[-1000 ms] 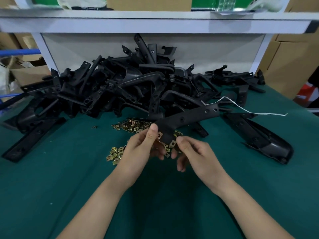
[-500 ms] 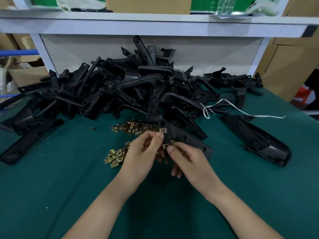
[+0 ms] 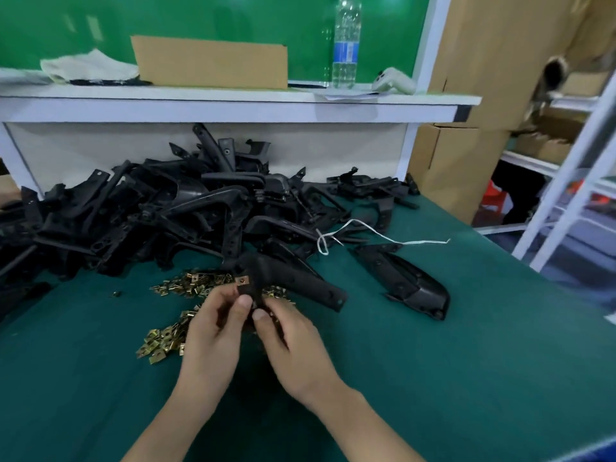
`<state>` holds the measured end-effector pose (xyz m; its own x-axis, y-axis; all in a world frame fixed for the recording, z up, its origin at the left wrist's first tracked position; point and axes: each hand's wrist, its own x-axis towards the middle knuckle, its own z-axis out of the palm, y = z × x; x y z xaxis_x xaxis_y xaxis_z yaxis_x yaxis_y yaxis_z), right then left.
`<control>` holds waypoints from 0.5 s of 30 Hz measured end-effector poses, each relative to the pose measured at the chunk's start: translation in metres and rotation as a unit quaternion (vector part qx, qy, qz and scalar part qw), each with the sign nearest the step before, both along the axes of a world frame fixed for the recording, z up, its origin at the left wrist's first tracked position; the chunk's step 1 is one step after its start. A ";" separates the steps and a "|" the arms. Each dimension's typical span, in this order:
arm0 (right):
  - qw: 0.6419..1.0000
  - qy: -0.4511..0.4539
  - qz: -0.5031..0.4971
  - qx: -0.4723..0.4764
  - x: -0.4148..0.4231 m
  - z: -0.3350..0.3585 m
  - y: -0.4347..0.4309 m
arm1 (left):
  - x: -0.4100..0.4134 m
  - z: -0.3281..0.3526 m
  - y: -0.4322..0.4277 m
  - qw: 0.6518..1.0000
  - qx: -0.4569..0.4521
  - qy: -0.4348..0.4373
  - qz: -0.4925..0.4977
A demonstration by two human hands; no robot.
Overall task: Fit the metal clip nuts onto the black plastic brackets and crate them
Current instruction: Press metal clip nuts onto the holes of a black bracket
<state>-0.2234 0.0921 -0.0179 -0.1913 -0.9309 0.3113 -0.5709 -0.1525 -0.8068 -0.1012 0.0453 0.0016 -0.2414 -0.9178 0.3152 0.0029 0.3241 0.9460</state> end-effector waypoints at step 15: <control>0.833 -0.394 -0.299 -0.247 -0.045 0.049 0.117 | -0.149 0.081 0.115 0.947 0.030 -0.047 -0.315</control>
